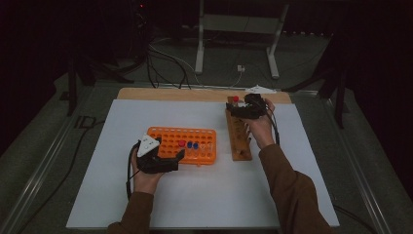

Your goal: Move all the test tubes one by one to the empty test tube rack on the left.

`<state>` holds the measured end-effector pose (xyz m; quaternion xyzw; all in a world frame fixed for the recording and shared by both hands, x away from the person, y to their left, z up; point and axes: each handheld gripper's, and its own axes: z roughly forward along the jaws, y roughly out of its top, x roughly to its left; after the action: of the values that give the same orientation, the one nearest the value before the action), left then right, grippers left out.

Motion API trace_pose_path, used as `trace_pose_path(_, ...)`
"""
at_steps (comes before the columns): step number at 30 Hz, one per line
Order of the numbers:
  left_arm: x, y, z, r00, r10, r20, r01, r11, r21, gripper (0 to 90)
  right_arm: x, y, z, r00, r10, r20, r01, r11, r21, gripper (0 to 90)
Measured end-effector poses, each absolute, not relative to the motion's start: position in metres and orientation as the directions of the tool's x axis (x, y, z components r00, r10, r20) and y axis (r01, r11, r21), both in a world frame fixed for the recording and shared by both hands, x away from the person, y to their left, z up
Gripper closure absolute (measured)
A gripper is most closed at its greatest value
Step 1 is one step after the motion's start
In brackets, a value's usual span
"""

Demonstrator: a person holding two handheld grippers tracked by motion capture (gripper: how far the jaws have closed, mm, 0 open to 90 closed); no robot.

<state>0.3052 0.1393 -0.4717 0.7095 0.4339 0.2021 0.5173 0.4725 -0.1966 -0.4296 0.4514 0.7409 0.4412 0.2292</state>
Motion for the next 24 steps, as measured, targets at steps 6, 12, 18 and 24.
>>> trace_pose_path(6, 0.306, 0.141, -0.472, 0.534, 0.829, -0.167, 0.409, -0.080, 0.909, 0.5, 0.485, -0.193, -0.443, -0.459, 0.888, 0.032, 0.491, 0.224, 0.842, 35.1)
trace_pose_path(12, 0.305, 0.140, -0.473, 0.534, 0.828, -0.170, 0.411, -0.078, 0.908, 0.5, 0.493, -0.188, -0.451, -0.428, 0.904, 0.008, 0.491, 0.225, 0.841, 53.5)
trace_pose_path(18, 0.305, 0.141, -0.473, 0.532, 0.830, -0.170, 0.411, -0.077, 0.908, 0.5, 0.495, -0.183, -0.449, -0.410, 0.912, -0.007, 0.493, 0.229, 0.839, 69.9)
trace_pose_path(24, 0.305, 0.140, -0.473, 0.533, 0.830, -0.166, 0.409, -0.081, 0.909, 0.5, 0.490, -0.189, -0.444, -0.412, 0.911, -0.001, 0.472, 0.214, 0.855, 70.7)
